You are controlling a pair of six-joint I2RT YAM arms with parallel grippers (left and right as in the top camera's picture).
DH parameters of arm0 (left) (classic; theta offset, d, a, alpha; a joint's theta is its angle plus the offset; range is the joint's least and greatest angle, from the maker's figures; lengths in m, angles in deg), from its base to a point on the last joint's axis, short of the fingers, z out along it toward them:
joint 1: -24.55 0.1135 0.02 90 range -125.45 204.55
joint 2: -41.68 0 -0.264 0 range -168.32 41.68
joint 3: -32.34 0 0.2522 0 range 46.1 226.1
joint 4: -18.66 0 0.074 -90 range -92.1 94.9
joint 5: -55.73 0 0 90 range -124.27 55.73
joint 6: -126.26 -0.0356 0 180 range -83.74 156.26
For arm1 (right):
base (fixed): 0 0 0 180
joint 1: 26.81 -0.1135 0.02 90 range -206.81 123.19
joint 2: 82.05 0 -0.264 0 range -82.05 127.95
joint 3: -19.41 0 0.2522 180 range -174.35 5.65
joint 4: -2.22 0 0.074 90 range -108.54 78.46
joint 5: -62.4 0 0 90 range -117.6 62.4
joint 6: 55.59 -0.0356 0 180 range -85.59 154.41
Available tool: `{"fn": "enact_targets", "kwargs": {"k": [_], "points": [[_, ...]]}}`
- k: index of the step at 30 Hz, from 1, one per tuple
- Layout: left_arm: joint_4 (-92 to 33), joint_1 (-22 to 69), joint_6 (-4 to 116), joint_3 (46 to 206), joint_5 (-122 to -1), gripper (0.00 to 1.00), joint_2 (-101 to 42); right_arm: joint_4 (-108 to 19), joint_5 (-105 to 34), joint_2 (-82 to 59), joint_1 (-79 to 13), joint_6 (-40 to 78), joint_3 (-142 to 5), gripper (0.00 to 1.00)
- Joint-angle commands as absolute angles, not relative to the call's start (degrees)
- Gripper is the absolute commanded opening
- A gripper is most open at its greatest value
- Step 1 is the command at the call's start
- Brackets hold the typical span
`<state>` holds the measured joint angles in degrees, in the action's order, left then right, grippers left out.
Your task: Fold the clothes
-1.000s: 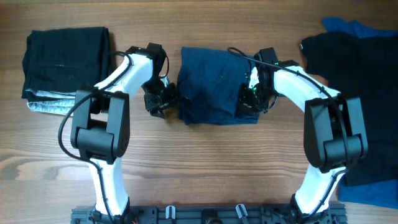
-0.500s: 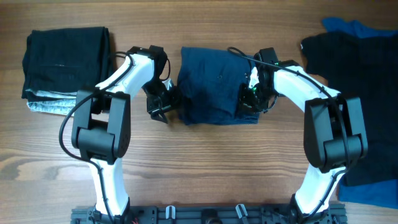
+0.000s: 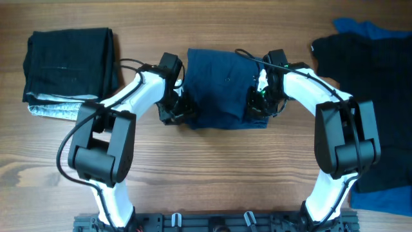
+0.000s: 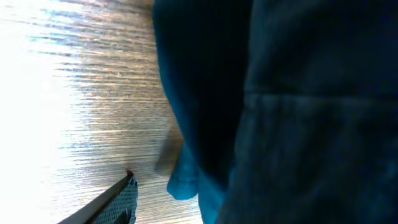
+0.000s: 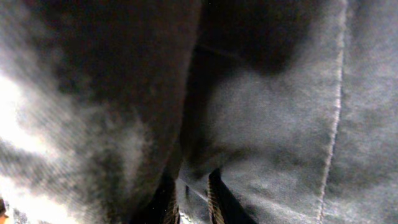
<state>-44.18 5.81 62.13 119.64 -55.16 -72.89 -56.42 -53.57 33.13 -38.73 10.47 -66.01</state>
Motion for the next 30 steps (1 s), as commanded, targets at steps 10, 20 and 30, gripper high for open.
{"fn": "enact_targets", "kwargs": {"k": [10,20,30], "points": [[-40.9,5.7,64.2,114.9,-48.7,0.09,-74.6,-60.7,-53.2,22.7,-34.0,16.6,-65.4,0.18],[-40.7,5.7,64.2,114.9,-48.7,0.04,-74.6,-54.3,-60.4,20.5,-34.8,9.7,-60.5,0.7],[-40.7,5.7,64.2,114.9,-48.5,0.04,-74.6,-51.1,-46.0,20.7,-41.9,-2.2,-59.8,0.69]]}}
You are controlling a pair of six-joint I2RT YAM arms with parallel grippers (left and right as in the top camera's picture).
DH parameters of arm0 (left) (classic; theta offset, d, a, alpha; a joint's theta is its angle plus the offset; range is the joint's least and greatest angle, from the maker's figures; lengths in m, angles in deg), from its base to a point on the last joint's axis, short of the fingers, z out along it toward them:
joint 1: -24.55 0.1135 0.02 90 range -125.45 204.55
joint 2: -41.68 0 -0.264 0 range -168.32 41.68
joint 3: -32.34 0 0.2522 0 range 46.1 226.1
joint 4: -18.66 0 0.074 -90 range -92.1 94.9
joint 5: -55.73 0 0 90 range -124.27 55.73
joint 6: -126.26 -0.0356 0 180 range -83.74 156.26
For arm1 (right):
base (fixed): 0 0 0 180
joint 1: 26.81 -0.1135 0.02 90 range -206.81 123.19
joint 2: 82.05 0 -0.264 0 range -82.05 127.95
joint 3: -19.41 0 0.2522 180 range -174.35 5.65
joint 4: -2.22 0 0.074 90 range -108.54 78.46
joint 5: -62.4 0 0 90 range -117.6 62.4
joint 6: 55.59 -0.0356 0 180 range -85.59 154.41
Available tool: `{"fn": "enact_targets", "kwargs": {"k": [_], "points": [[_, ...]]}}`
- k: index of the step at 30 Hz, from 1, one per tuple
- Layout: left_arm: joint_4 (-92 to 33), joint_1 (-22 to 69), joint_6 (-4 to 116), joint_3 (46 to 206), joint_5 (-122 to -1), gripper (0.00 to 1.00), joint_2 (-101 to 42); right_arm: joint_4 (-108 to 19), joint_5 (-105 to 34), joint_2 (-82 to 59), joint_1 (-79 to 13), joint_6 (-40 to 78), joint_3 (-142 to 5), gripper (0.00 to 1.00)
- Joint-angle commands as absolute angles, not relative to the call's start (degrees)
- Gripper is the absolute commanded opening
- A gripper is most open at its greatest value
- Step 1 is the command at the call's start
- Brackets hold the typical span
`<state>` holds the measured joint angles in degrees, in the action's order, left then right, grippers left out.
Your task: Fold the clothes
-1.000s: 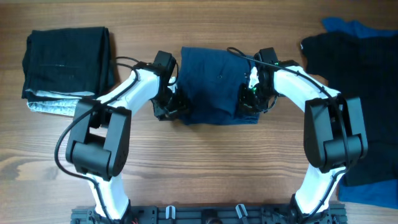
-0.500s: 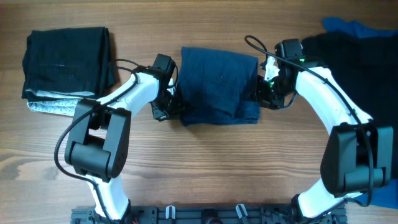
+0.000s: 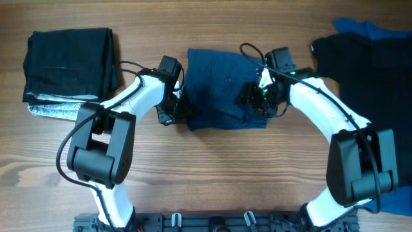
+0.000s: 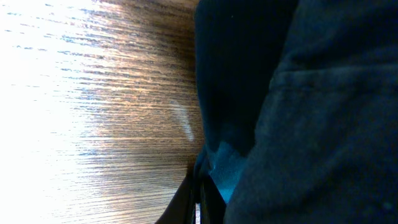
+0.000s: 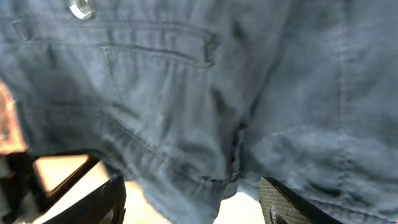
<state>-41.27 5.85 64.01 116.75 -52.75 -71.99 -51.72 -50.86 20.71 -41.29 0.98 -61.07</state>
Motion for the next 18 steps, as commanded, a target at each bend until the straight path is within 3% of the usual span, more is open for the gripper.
{"fn": "enact_targets", "kwargs": {"k": [1,11,15,18], "points": [[-40.7,5.7,64.2,114.9,-48.5,0.04,-74.6,-50.5,-46.0,20.7,-41.9,-2.7,-59.2,0.7],[-40.7,5.7,64.2,114.9,-48.5,0.04,-74.6,-42.3,-51.4,20.7,-42.0,-6.3,-54.3,0.68],[-40.7,5.6,64.2,114.9,-48.5,0.04,-74.6,-35.9,-52.0,20.7,-42.0,-9.4,-49.1,0.61],[-40.7,5.6,64.2,114.9,-48.5,0.04,-74.6,-34.0,-53.6,20.7,-42.0,-9.3,-48.4,0.5]]}}
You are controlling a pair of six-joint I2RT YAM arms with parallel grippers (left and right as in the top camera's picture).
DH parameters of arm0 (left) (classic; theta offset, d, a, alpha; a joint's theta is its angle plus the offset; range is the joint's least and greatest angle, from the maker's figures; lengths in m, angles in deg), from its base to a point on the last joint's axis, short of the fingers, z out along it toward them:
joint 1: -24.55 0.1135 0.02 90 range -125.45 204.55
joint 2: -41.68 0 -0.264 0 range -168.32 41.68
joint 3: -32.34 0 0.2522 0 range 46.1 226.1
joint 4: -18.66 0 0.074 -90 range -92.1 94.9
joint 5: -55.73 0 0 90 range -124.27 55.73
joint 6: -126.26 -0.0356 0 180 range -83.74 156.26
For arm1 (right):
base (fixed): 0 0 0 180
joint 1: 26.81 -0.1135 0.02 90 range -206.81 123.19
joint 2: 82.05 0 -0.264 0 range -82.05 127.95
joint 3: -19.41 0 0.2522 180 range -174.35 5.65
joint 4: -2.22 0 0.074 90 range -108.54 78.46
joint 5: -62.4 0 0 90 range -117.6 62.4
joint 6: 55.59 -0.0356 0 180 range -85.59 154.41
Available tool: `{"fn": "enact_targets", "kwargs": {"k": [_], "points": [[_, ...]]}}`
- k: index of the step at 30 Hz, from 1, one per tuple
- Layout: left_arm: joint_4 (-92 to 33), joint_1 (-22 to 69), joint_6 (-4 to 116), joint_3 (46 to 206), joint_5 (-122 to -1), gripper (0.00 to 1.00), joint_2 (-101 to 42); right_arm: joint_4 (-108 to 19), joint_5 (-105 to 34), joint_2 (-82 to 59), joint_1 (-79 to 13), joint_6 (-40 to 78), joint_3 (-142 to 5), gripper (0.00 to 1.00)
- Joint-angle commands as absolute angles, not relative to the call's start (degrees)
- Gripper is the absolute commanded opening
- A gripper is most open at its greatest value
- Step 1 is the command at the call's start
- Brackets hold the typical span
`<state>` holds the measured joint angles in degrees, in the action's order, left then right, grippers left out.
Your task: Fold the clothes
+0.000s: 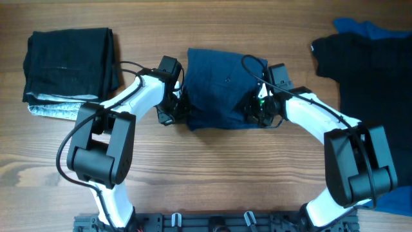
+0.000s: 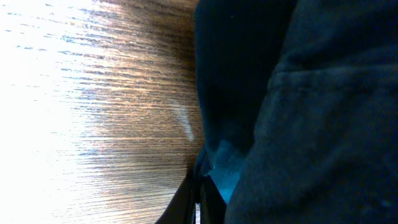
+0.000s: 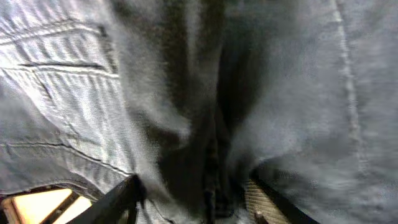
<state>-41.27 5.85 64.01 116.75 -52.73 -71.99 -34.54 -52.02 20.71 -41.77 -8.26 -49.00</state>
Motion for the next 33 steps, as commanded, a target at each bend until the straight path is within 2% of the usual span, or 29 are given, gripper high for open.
{"fn": "enact_targets", "kwargs": {"k": [1,2,3,6,9,12,17,23,28,33], "points": [[-40.7,5.6,64.2,114.9,-48.5,0.04,-74.6,-34.0,-53.6,20.7,-42.0,-9.4,-48.4,0.44],[-40.7,5.6,64.2,114.9,-48.5,0.04,-74.6,-33.6,-53.6,20.7,-42.0,-9.3,-48.4,0.34],[-40.7,5.6,64.2,114.9,-48.5,0.04,-74.6,-33.4,-53.6,20.7,-42.0,-9.3,-48.4,0.29],[-40.7,5.7,64.2,114.9,-48.5,0.04,-74.6,-33.2,-53.6,20.7,-41.7,-9.1,-48.4,0.21],[-40.7,5.7,64.2,114.8,-48.5,0.04,-74.6,-33.2,-53.6,20.7,-41.5,-8.4,-48.5,0.04],[-40.8,5.7,64.1,114.8,-48.1,0.04,-74.6,-34.5,-53.4,20.5,-41.2,-5.3,-49.4,0.04],[-40.9,5.7,64.2,114.8,-48.1,0.04,-74.6,-43.8,-53.1,19.6,-38.4,5.4,-53.8,0.04],[-41.4,5.7,64.2,114.8,-48.1,0.04,-74.6,-46.3,-52.9,19.6,-36.9,13.3,-54.9,0.04],[-41.4,5.7,64.2,114.8,-48.1,0.04,-74.6,-55.0,-52.6,19.6,-33.5,20.1,-59.8,0.04],[-41.4,5.7,64.2,114.8,-48.1,0.04,-74.6,-58.1,-50.7,19.6,-33.1,21.0,-61.3,0.04]]}}
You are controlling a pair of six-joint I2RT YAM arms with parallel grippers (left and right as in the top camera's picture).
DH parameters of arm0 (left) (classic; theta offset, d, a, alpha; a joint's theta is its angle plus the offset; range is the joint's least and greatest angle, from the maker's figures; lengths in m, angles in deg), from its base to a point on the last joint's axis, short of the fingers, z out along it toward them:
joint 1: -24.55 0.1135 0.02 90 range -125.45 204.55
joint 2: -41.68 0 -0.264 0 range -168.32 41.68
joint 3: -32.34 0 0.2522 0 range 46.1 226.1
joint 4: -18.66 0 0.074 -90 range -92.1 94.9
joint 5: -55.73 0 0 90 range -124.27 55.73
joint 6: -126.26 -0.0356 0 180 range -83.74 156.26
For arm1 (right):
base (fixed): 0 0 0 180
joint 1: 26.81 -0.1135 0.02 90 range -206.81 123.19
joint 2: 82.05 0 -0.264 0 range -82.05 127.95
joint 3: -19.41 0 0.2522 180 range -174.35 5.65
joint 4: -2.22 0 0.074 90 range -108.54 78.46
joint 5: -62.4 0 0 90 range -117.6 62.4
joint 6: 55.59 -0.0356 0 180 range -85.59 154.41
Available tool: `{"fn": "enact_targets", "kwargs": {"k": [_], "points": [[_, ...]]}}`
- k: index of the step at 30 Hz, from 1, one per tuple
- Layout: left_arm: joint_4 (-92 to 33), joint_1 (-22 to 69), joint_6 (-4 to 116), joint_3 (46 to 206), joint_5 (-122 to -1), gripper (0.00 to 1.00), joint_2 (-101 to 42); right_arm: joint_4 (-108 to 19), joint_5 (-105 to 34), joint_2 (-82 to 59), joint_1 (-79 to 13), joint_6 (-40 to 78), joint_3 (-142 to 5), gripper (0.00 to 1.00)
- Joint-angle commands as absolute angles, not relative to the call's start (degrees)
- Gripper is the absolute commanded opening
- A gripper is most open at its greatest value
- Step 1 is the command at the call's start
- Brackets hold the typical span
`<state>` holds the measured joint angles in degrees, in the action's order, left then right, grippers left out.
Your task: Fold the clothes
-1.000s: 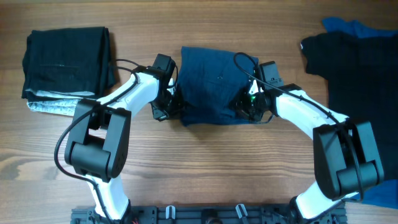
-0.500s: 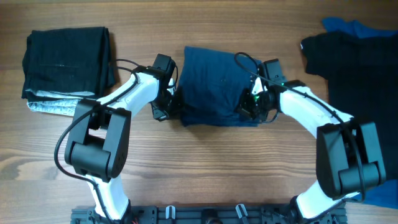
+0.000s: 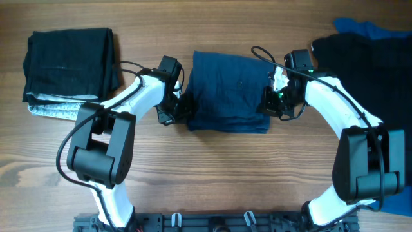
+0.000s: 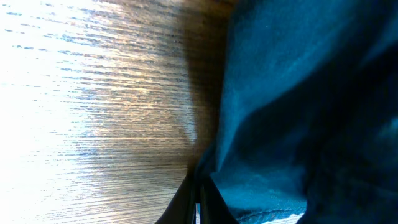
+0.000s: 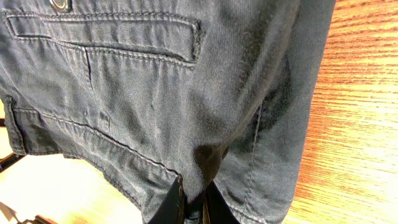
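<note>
Folded dark blue trousers (image 3: 228, 90) lie in the middle of the wooden table. My left gripper (image 3: 182, 108) is shut on their left edge near the front corner; in the left wrist view its fingers (image 4: 200, 199) pinch blue cloth (image 4: 292, 124). My right gripper (image 3: 269, 103) is shut on the trousers' right edge; in the right wrist view the fingers (image 5: 194, 205) clamp a pinch of fabric (image 5: 155, 81) below a back pocket.
A folded black garment on a grey one (image 3: 69, 61) lies at the far left. A heap of black and blue clothes (image 3: 370, 58) covers the right side. Bare wood (image 3: 212, 174) runs along the front.
My right gripper has moved right, from over the trousers' right part to their right edge, and the cloth is stretched wider that way. The left gripper holds the left edge as before.
Both grippers were at the trousers' sides, the left one not gripping. Then the left was shut on the left edge and the right stood open above the cloth. The right then pressed into the fabric, and now it pinches the right edge, with the trousers spread wider.
</note>
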<state>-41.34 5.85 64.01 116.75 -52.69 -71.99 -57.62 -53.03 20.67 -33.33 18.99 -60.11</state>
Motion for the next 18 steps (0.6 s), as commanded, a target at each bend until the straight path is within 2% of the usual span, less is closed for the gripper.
{"fn": "enact_targets", "kwargs": {"k": [1,15,17,18], "points": [[-41.4,5.7,64.2,114.8,-48.1,0.04,-74.6,-58.1,-50.0,19.6,-33.1,20.9,-61.3,0.04],[-40.9,5.7,65.3,114.8,-48.1,0.04,-74.6,-64.8,-52.1,19.6,-34.2,17.7,-61.2,0.05],[-40.9,5.7,65.3,114.8,-48.1,0.04,-74.6,-65.2,-52.3,19.6,-35.6,15.8,-61.2,0.29],[-40.9,5.7,65.3,114.8,-48.1,0.04,-74.6,-65.2,-53.2,19.6,-36.1,15.4,-61.2,0.37]]}}
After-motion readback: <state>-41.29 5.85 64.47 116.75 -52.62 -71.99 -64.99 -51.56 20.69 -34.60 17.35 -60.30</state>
